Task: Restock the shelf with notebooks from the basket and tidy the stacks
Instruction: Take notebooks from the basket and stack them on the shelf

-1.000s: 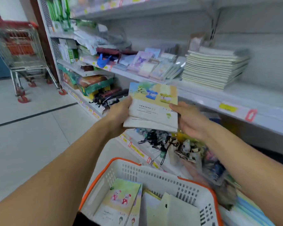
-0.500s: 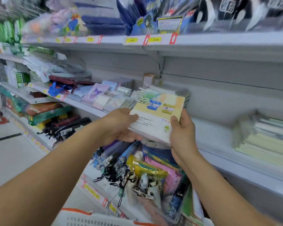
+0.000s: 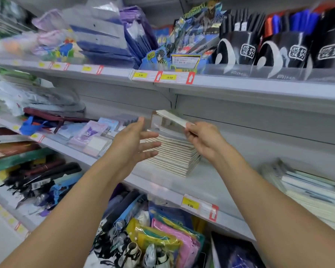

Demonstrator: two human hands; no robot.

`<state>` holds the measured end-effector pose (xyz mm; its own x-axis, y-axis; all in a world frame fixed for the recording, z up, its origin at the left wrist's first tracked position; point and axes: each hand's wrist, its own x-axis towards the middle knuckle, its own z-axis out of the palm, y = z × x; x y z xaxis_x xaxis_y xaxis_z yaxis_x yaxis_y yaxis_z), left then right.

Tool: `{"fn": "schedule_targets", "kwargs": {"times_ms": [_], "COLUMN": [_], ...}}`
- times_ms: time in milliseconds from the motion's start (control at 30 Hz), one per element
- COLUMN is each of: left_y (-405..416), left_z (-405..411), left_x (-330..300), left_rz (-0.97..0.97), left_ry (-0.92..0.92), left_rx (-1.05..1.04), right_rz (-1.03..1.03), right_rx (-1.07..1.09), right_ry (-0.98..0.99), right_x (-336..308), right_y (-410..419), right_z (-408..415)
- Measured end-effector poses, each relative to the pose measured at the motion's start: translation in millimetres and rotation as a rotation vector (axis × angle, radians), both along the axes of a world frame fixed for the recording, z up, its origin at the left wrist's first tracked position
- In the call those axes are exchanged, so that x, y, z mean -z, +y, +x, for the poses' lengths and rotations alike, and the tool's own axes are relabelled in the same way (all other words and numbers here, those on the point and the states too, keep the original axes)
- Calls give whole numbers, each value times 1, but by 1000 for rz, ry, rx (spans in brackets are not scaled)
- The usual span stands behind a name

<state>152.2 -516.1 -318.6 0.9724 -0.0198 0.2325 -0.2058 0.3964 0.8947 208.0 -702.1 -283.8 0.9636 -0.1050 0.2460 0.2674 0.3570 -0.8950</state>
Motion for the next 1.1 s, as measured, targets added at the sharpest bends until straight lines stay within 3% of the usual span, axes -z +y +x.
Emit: {"fn": "schedule_targets", "kwargs": {"times_ms": [67, 133, 200, 300, 433, 533, 700, 800, 967, 1033, 1100], "left_y": [7, 13, 18, 25, 34, 38, 40, 42, 48, 52, 59], "left_z": [7, 15, 21, 27, 30, 31, 32, 32, 32, 28, 24], "left_x": [3, 9, 13, 16, 20, 25, 33, 36, 39, 41, 47], "left_rz": [-22, -36, -32, -18, -13, 15, 102, 143, 206, 286, 452], "left_ry": [20, 44, 65, 68, 83, 107, 133, 145, 160, 163, 160], "left_rx": [-22, -40, -45, -51, -75, -87, -103, -116, -148, -141, -131], "right_rz": [-60, -270, -681, -1178, -1357, -1437, -1845, -1928, -1857, -1803, -1530], "right_rx": [47, 2, -16, 198, 323, 321, 349, 333, 425, 600, 907], "right_ry": [79, 202, 348, 405, 417, 298, 129, 122, 127, 46, -179], "right_x": [-15, -20, -23, -26, -15, -4, -5, -4, 1, 3, 15], "right_y": [-7, -14, -21, -27, -38, -45, -40, -41, -43, -37, -18], "right_z": [39, 70, 89, 109, 124, 126, 129, 129, 128, 112, 76]}}
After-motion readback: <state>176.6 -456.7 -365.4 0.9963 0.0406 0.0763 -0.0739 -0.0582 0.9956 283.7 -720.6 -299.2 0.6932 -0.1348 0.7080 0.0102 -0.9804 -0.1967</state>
